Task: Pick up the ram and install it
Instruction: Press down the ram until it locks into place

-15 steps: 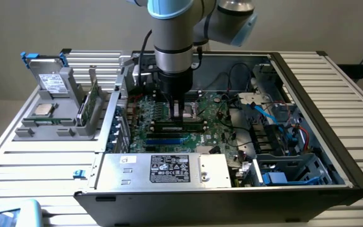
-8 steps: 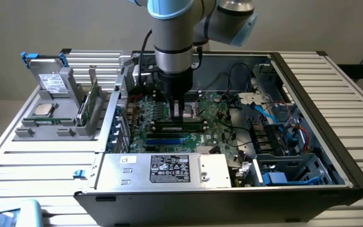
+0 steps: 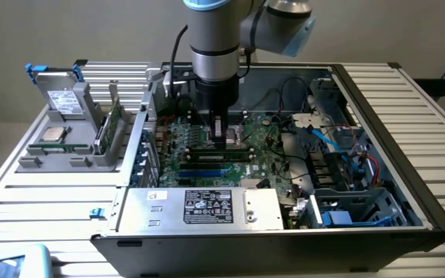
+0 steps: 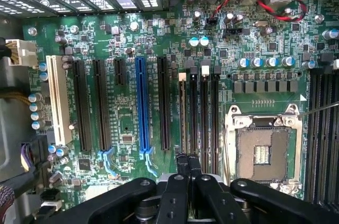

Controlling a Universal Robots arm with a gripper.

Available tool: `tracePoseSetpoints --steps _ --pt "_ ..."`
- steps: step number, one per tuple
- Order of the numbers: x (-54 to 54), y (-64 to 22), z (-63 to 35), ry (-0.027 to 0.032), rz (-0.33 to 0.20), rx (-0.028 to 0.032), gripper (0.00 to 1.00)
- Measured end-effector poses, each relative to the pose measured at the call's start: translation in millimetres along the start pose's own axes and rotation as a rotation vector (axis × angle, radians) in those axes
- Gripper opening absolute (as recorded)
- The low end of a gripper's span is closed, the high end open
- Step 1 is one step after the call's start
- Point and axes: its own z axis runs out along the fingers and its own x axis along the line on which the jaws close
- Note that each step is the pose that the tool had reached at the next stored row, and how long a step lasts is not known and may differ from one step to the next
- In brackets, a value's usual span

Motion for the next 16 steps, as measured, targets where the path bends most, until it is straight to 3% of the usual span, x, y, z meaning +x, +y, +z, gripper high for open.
tracePoseSetpoints --steps 7,16 --pt "0.1 -6.4 -10.0 0.0001 0.0 -0.0006 0.11" --pt "0.1 -7.7 -10.4 -0.0002 0.0 -0.002 0.11"
